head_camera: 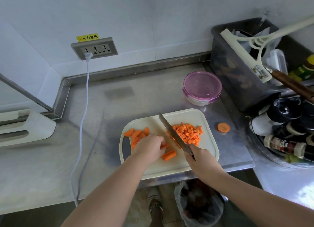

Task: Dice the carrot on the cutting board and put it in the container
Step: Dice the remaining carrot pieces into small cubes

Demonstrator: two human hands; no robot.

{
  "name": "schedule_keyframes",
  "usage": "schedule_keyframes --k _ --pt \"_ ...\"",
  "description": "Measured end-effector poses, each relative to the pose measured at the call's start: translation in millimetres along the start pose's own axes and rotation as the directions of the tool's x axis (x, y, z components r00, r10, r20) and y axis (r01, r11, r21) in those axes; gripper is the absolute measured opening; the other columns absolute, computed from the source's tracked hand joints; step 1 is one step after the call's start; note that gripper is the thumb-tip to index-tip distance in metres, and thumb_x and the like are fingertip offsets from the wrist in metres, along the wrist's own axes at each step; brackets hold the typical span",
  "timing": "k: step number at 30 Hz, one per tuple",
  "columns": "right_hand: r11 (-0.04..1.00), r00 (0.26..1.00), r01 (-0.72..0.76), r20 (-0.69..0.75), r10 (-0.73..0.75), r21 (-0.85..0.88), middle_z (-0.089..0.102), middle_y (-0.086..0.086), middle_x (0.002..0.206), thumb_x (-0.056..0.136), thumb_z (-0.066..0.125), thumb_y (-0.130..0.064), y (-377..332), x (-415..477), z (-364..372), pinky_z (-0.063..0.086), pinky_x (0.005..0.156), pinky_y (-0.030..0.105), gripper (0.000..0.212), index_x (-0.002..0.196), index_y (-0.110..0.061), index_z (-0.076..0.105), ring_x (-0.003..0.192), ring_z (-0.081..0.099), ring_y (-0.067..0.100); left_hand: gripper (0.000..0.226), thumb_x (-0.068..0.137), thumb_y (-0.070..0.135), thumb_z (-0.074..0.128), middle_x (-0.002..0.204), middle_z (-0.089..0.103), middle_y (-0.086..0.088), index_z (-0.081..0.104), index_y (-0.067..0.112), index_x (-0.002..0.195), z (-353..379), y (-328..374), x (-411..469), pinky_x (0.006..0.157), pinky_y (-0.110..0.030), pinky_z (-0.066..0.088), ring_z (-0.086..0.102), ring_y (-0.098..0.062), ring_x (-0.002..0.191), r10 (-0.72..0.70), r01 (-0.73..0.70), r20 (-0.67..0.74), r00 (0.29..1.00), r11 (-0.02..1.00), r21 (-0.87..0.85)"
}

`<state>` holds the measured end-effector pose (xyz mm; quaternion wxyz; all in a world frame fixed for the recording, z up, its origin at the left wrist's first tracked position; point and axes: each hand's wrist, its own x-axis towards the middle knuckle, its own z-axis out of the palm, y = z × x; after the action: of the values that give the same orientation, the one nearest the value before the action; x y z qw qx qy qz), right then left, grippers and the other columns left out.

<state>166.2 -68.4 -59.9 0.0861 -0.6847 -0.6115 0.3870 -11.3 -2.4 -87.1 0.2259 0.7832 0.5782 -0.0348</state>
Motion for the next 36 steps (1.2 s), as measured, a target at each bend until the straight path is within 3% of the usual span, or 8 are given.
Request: schedule_keyframes --k 9,13,17,23,26,29,36 --pt "1.000 1.000 0.004 0.013 -0.004 0.013 0.053 0.000 0.070 0.100 0.038 -0.026 -2 -4 -1 0.038 0.056 0.030 0.016 0.090 -0.018 0.047 0.059 0.047 0.015 0.022 0.092 0.032 0.055 0.106 0.065 0.002 0.061 0.018 0.108 5 4 -5 0.078 -0.035 0.052 0.061 -0.017 0.096 -0.050 0.047 -0.089 0.995 0.998 -0.039" --pt "1.000 1.000 -0.005 0.007 0.005 0.011 0.052 0.001 0.070 0.100 0.039 -0.027 -1 -5 1 0.037 0.058 0.031 0.019 0.091 -0.014 0.050 0.060 0.046 0.016 0.023 0.090 0.028 0.058 0.108 0.067 0.003 0.061 0.020 0.111 7 7 -3 0.082 -0.035 0.053 0.062 -0.017 0.100 -0.079 0.076 -0.044 0.996 0.995 -0.058" --pt "1.000 1.000 -0.005 0.013 0.005 0.012 0.048 -0.001 0.067 0.100 0.039 -0.026 -1 -5 2 0.035 0.056 0.030 0.022 0.078 -0.022 0.041 0.059 0.044 0.014 0.023 0.089 0.022 0.060 0.110 0.068 0.005 0.064 0.022 0.111 8 6 -1 0.085 -0.031 0.052 0.062 -0.014 0.102 -0.108 0.107 0.004 0.994 0.983 -0.147" --pt "1.000 0.999 0.006 0.044 -0.005 -0.015 0.050 -0.004 0.068 0.100 0.038 -0.026 0 -5 5 0.041 0.058 0.029 0.021 0.079 -0.026 0.040 0.060 0.048 0.012 0.025 0.089 0.026 0.062 0.110 0.066 0.006 0.061 0.020 0.114 2 4 -10 0.090 -0.029 0.050 0.061 -0.011 0.105 -0.109 0.114 0.035 0.993 0.949 -0.293" --pt "1.000 0.999 0.001 0.046 0.000 -0.021 0.052 -0.002 0.068 0.100 0.039 -0.025 0 -5 8 0.042 0.059 0.032 0.017 0.083 -0.023 0.044 0.062 0.050 0.016 0.050 0.081 0.045 0.066 0.120 0.060 0.004 0.055 0.019 0.122 6 8 -18 0.092 -0.033 0.049 0.056 -0.015 0.112 -0.034 0.036 0.014 0.999 0.991 -0.129" --pt "1.000 0.999 0.002 0.046 -0.001 -0.023 0.053 0.000 0.069 0.099 0.040 -0.026 0 -4 9 0.041 0.059 0.030 0.017 0.084 -0.021 0.046 0.062 0.051 0.017 0.058 0.082 0.047 0.064 0.128 0.050 -0.001 0.049 0.017 0.128 14 15 -22 0.098 -0.036 0.045 0.048 -0.023 0.121 -0.013 0.015 -0.025 1.000 0.996 0.087" --pt "0.999 0.999 0.025 0.044 -0.024 -0.025 0.056 -0.001 0.075 0.100 0.039 -0.027 -2 -2 9 0.047 0.064 0.030 0.014 0.090 -0.022 0.048 0.068 0.054 0.015 0.037 0.087 0.036 0.061 0.120 0.056 0.000 0.056 0.018 0.118 20 16 -19 0.095 -0.033 0.046 0.053 -0.022 0.115 -0.082 0.077 -0.126 0.989 0.996 -0.045"
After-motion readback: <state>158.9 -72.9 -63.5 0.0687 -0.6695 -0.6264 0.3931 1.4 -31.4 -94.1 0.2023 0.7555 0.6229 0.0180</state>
